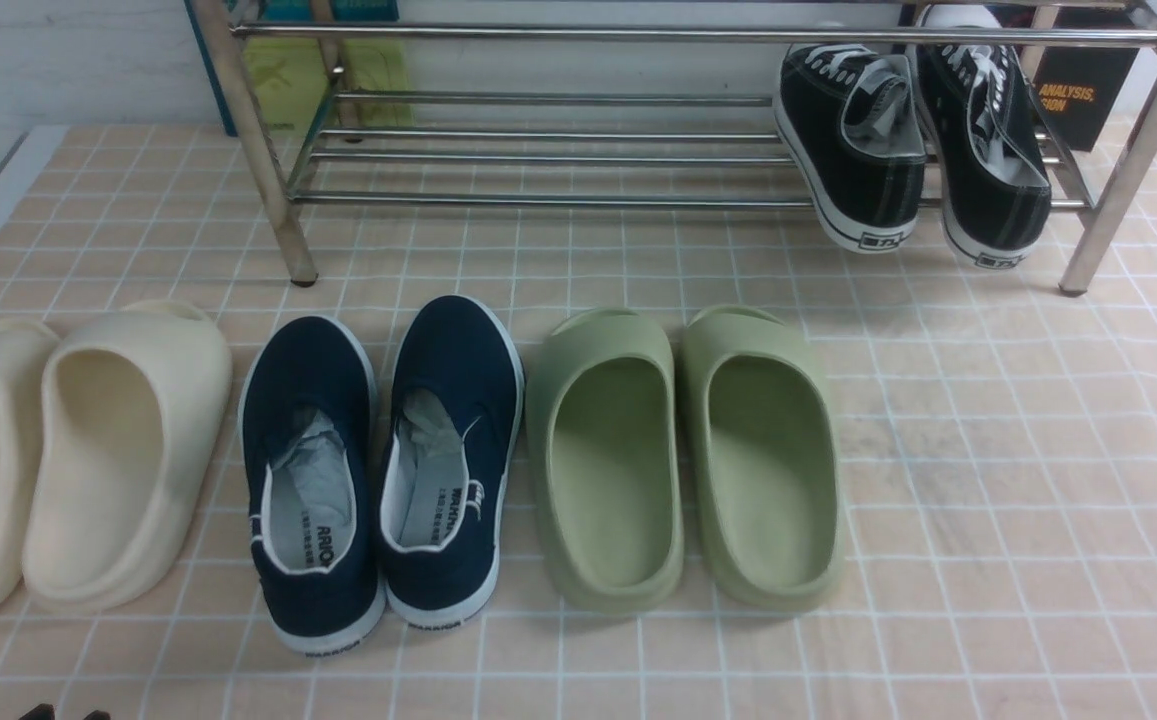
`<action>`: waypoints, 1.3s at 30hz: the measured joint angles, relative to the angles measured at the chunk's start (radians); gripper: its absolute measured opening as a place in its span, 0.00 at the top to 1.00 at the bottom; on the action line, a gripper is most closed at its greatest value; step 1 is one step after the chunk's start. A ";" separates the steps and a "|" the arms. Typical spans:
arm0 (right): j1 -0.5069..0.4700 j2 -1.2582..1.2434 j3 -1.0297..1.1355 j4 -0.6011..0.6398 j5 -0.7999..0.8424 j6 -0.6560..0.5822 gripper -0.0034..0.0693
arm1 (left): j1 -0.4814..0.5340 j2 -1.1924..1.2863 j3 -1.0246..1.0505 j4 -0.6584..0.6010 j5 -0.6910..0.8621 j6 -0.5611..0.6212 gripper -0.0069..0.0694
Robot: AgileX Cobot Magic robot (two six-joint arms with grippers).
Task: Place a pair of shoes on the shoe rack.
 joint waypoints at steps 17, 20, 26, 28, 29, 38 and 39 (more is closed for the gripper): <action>0.000 -0.291 0.422 0.045 -0.362 0.292 0.96 | 0.000 0.000 0.000 0.001 0.000 0.000 0.60; 0.000 -0.290 0.435 0.045 -0.345 0.300 0.95 | 0.000 0.000 0.000 0.001 0.000 0.000 0.60; 0.000 -0.288 0.436 0.045 -0.334 0.305 0.95 | 0.000 0.000 0.000 0.001 0.000 0.000 0.60; 0.000 -0.289 0.443 0.045 -0.334 0.308 0.95 | 0.000 0.000 0.000 0.001 0.000 0.000 0.60; -0.001 -0.293 0.451 0.045 -0.334 0.308 0.94 | 0.000 0.000 0.000 0.001 0.000 0.000 0.60; -0.077 -0.295 0.461 0.046 -0.272 0.310 0.94 | 0.000 0.000 0.000 0.001 0.000 0.000 0.60; -0.080 -0.295 0.461 0.046 -0.263 0.311 0.94 | 0.000 0.000 0.000 0.001 0.000 0.000 0.60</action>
